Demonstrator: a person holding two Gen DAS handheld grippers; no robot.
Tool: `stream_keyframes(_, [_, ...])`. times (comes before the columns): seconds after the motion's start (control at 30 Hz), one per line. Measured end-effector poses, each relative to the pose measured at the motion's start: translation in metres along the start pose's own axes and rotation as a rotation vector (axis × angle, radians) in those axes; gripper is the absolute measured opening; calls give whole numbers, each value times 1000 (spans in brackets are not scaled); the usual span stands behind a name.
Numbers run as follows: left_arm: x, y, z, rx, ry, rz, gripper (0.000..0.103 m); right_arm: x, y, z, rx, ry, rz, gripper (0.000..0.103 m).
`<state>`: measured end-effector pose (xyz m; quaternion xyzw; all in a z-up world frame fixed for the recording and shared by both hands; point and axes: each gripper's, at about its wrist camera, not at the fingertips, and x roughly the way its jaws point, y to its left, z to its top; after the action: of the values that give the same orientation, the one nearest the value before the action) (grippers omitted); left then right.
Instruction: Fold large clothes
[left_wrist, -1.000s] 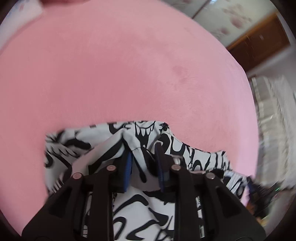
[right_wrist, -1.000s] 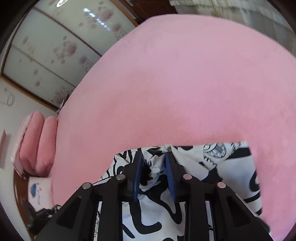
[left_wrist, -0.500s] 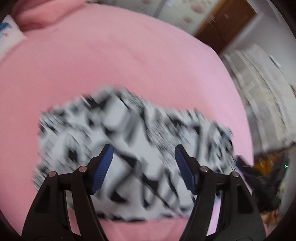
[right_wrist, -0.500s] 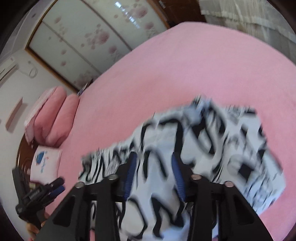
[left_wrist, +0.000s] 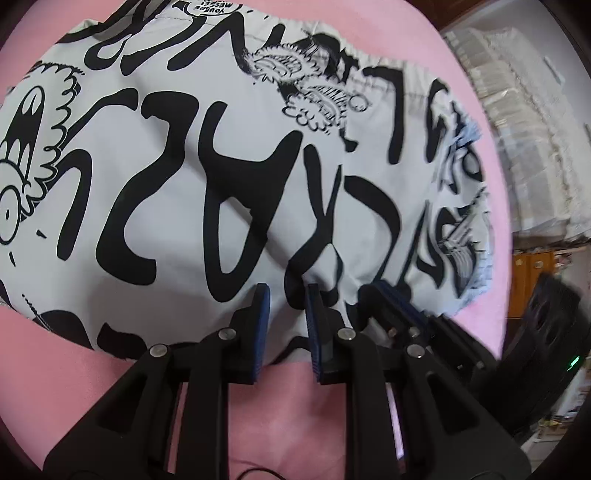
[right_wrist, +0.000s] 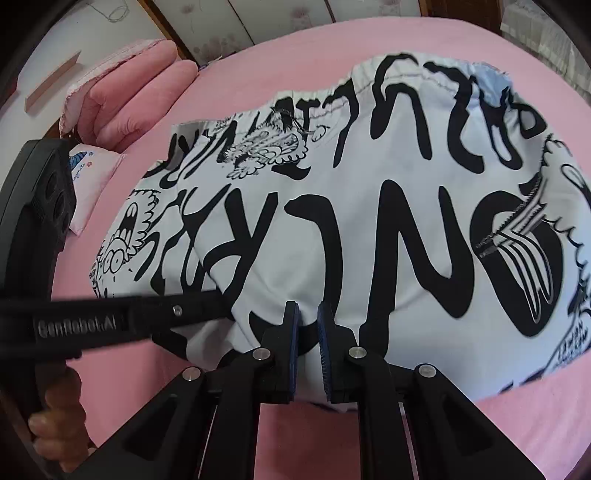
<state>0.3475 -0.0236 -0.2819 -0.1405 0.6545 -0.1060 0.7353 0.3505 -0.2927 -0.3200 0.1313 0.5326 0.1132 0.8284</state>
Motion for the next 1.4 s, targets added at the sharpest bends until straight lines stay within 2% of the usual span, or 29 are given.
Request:
stream_keyframes(0.03, [6, -1, 0, -1, -4, 22, 16, 2, -4, 1, 8, 6, -3, 1])
stream_keyframes(0.1, [10, 3, 1, -33, -19, 43, 15, 3, -19, 5, 32, 17, 30, 1])
stream_keyframes(0.17, [8, 11, 1, -68, -46, 34, 14, -5, -41, 7, 63, 6, 11, 0])
stream_keyframes(0.27, [-9, 39, 2, -126, -119, 84, 14, -21, -76, 12, 106, -35, -163, 0])
stream_keyframes(0.33, [-18, 65, 2, -168, -145, 196, 13, -33, -113, 10, 177, -58, -234, 0])
stream_keyframes(0.37, [-23, 81, 1, -196, -153, 223, 13, -40, -132, 9, 208, -72, -280, 0])
stream_keyframes(0.43, [-33, 112, -1, -278, -176, 185, 6, -52, -156, 11, 226, -94, -334, 0])
stream_keyframes(0.47, [-38, 124, -3, -307, -191, 197, 6, -57, -160, 13, 195, -101, -383, 0])
stream_keyframes(0.53, [-50, 140, -5, -327, -226, 269, 6, -61, -155, 17, 88, -98, -515, 0])
stream_keyframes(0.57, [-54, 145, -6, -338, -238, 271, 6, -63, -153, 18, 61, -98, -547, 0])
stream_keyframes(0.6, [-58, 150, -9, -368, -255, 237, 6, -64, -148, 20, 49, -97, -562, 0])
stream_keyframes(0.67, [-63, 148, -13, -376, -266, 248, 6, -68, -133, 22, 31, -125, -575, 0])
stream_keyframes(0.73, [-66, 129, -16, -310, -265, 266, 6, -70, -105, 23, 16, -203, -500, 0])
stream_keyframes(0.8, [-66, 98, -20, -239, -275, 192, 6, -76, -80, 19, 19, -254, -340, 0])
stream_keyframes(0.9, [-65, 55, -21, -86, -257, 67, 6, -58, -39, 17, 10, -228, -140, 0])
stream_keyframes(1.0, [-43, -5, -10, 77, -218, 17, 6, -26, 1, 10, -17, -148, 3, 0])
stream_keyframes(1.1, [-8, -33, 9, 120, -104, -53, 6, 7, 24, 3, -30, -24, 34, 0])
stream_keyframes(1.13, [3, -40, 14, 134, -71, -74, 6, 13, 27, 3, -35, -13, 37, 0])
stream_keyframes(1.2, [24, -54, 27, 195, -35, -33, 6, 23, 29, 6, -45, 2, 26, 0])
stream_keyframes(1.3, [47, -67, 47, 258, -36, 39, 6, 38, 21, 28, -8, 0, 61, 0])
stream_keyframes(1.4, [64, -60, 71, 209, -68, 24, 6, 50, 13, 62, -1, -55, 77, 0])
